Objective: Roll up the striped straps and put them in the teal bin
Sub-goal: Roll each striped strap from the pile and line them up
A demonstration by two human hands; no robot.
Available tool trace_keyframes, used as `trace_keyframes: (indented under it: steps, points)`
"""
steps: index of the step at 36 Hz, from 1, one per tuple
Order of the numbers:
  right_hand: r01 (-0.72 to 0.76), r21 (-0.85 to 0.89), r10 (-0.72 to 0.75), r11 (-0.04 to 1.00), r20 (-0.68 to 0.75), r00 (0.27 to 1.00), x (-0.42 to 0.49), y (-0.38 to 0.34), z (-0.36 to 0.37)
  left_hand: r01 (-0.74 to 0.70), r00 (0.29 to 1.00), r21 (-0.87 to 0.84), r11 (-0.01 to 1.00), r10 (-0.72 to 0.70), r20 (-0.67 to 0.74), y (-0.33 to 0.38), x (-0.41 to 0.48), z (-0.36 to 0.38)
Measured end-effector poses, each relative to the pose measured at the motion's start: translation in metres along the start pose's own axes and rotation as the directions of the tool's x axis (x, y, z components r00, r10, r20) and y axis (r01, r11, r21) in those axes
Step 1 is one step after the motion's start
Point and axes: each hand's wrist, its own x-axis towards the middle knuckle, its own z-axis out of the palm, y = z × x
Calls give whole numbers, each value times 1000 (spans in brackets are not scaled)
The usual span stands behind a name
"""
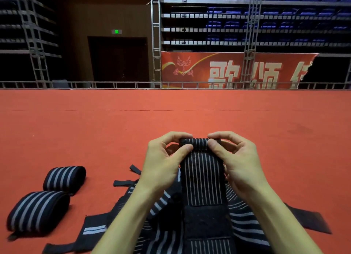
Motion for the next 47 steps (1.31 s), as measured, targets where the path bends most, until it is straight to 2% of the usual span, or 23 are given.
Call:
trace_keyframes:
  steps: [7, 14, 18, 21, 26, 29, 34, 43, 47]
  points:
    - [87, -73, -88, 994, -14, 996, 2, 3, -2, 43, 999, -94, 995, -39, 36, 0, 0, 1]
    - [-25, 53, 25, 998, 6, 1000, 1, 3, 2, -23, 1000, -99, 995, 22, -12, -3, 0, 2]
    - [-82, 6, 82, 997, 29, 996, 0, 5, 6, -110, 994, -21, 994, 110, -22, -6, 1, 2]
    - [-63, -30, 64, 998, 43, 997, 0, 6, 6, -130, 991, 3, 992, 130, -25, -9, 1, 5]
    - [-24, 15, 23, 1000, 73, 997, 0, 6, 4, -51, 997, -103, 993, 56, 49, -5, -2, 5]
    - [0, 9, 0, 1000, 57, 998, 0, 7, 3, 37, 993, -112, 993, -24, 114, -5, -4, 4]
    - [13, 1, -13, 1000, 43, 999, 0, 6, 2, 140, 984, -83, 987, -130, 120, -3, -5, 5]
    - [-120, 83, 109, 989, 124, 986, -3, 0, 7, 12, 1000, -94, 995, -13, -10, -2, -1, -1]
    - [-61, 9, 60, 998, 102, 993, -3, 3, 9, -2, 1000, -102, 995, 1, -3, -3, -1, 1]
